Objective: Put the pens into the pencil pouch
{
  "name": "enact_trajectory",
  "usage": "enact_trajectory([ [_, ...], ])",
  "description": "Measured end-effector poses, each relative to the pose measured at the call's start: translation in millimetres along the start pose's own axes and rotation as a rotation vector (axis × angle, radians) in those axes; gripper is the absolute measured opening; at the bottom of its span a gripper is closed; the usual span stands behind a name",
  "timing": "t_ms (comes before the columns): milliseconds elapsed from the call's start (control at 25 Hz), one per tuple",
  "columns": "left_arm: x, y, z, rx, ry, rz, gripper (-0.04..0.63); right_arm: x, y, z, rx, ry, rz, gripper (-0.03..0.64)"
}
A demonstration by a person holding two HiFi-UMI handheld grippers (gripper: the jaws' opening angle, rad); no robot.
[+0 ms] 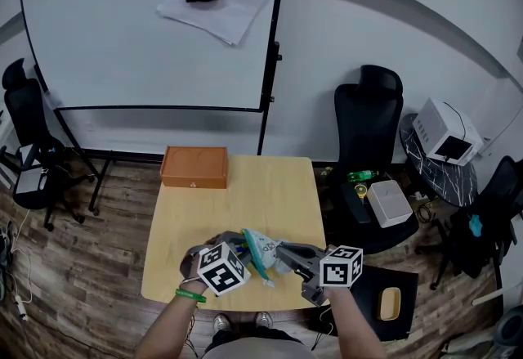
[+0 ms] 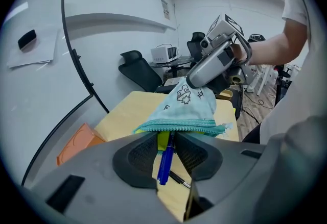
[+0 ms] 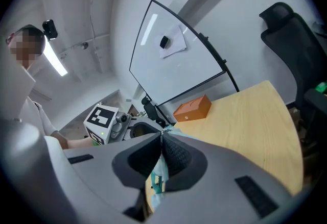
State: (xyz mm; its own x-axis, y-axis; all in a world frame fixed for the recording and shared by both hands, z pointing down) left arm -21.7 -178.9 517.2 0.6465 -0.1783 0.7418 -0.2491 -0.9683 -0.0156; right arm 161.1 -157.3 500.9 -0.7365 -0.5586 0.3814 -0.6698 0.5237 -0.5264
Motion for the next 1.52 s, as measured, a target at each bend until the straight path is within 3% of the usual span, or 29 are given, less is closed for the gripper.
enact_trajectory([
  [360,-11,2,-2,-0.023,-0.064,0.025,0.214,-8,-15,6,0.058,-0.048,-0.030,0.009],
  [600,-28,11,-33,-0.140,-0.083,0.071,0.221,-10,-25,10,0.062,-0.064,-0.065,0.009],
  [1080,15,-35,-114,-0.387,0.024,-0.021,0.219,-11,-37,11,0.077,-0.069,-0.103,0.009],
  [1520,38,-56,-140,-0.514,0.087,0.040,0.217,-14,-39,9,0.091,-0.074,-0.119,0.009],
])
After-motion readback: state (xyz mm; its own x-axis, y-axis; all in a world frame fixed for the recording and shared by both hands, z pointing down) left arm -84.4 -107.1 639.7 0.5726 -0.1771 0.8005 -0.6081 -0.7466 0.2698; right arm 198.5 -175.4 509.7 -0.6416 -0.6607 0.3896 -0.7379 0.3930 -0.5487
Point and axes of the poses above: the fingertips, and each gripper's own axes: x forward along the fingers, y to its left, z out of its top, the point moved 9 cm from there along -x, backward along the fingers, and after that the axes turned 11 degrees about -z, right-handed, at the moved point
